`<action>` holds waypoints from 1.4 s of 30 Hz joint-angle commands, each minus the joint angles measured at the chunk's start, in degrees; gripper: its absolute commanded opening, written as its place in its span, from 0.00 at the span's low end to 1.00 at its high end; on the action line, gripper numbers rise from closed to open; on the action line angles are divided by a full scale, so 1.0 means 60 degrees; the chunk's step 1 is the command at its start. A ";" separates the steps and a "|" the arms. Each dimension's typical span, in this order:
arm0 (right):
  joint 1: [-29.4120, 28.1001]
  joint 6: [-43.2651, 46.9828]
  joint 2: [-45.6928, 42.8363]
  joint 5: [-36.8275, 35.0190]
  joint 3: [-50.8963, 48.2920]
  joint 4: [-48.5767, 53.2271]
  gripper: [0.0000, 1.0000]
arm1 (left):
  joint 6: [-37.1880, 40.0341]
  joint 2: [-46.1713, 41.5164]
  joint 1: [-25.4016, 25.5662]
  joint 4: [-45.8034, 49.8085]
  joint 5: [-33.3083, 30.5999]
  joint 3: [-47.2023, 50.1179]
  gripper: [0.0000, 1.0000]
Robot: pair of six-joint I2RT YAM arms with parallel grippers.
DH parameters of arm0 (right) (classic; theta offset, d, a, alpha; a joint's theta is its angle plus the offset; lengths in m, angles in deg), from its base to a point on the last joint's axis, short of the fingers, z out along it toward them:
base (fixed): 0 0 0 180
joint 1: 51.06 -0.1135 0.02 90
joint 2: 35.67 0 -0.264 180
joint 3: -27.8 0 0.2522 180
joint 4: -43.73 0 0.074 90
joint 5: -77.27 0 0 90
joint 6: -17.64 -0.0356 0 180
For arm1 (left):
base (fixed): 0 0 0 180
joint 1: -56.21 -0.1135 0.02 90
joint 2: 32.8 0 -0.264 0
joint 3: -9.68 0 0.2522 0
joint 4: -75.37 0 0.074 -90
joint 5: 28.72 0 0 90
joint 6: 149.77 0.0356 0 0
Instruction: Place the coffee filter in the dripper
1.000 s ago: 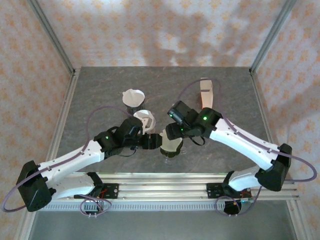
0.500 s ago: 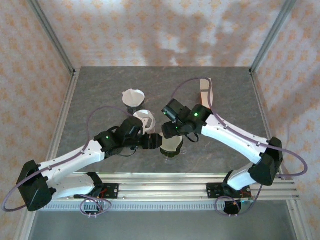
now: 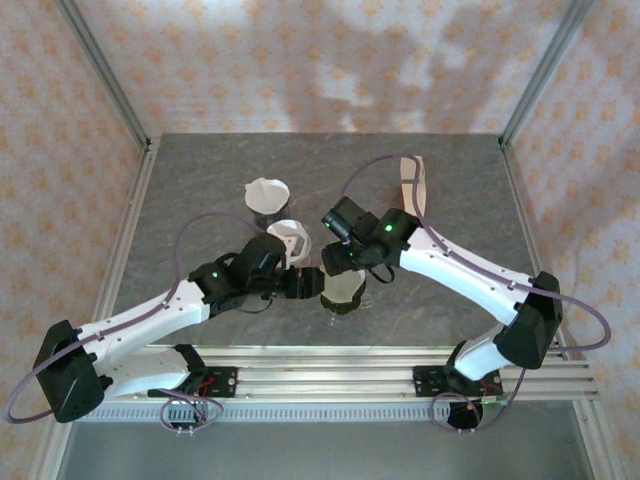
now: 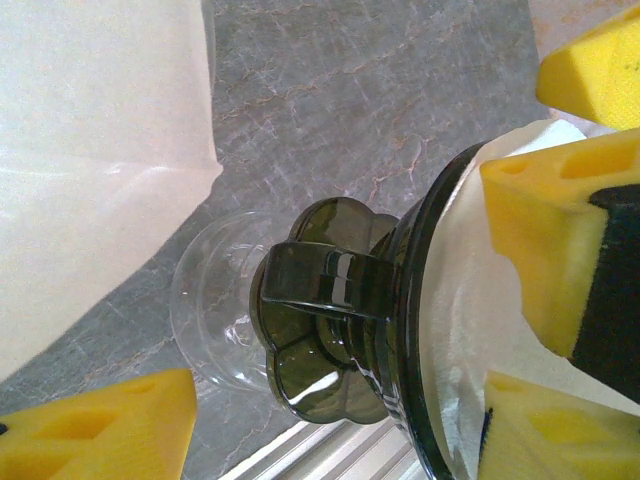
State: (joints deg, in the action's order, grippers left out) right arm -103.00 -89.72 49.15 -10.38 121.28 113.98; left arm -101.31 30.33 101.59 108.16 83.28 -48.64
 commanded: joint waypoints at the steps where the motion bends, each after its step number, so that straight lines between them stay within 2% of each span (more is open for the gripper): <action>1: 0.0059 -0.0206 -0.0092 -0.0440 0.0141 -0.0176 0.74 | -0.0005 -0.0021 0.0054 0.0083 -0.0071 -0.0074 0.68; 10: 0.0073 -0.0438 -0.0069 -0.0492 0.0087 -0.0304 0.74 | -0.0033 -0.0078 0.0053 0.0151 -0.0056 -0.0044 0.68; 18: 0.0073 -0.0853 -0.1080 -0.0598 -0.0237 0.0184 0.74 | -0.0079 -0.0036 0.0060 0.0012 -0.0067 0.0016 0.68; 23: 0.0073 -0.1243 -0.1732 -0.0247 -0.0765 0.0428 0.70 | -0.0108 -0.0020 0.0053 -0.0044 -0.0064 0.0016 0.71; 30: -0.0151 -0.1601 -0.2256 0.0027 -0.1206 0.0631 0.49 | -0.0079 0.0023 0.0054 -0.0032 -0.0091 -0.0027 0.72; 34: -0.0424 -0.1721 -0.2201 -0.0059 -0.1200 0.0689 0.34 | -0.0108 0.0038 0.0059 -0.0081 -0.0078 -0.0001 0.72; 41: -0.0743 -0.1809 -0.2110 -0.0453 -0.1073 0.0922 0.01 | -0.0108 0.0068 0.0055 -0.0076 -0.0089 0.0000 0.73; 42: -0.0758 -0.1813 -0.2081 -0.0485 -0.1048 0.0966 0.00 | -0.0109 0.0061 0.0066 -0.0066 -0.0096 -0.0001 0.73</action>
State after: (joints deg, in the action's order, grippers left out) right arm -106.98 -100.37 36.82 -10.73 114.60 117.43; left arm -101.86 30.35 101.59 108.12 83.28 -48.62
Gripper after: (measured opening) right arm 0.050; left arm 0.726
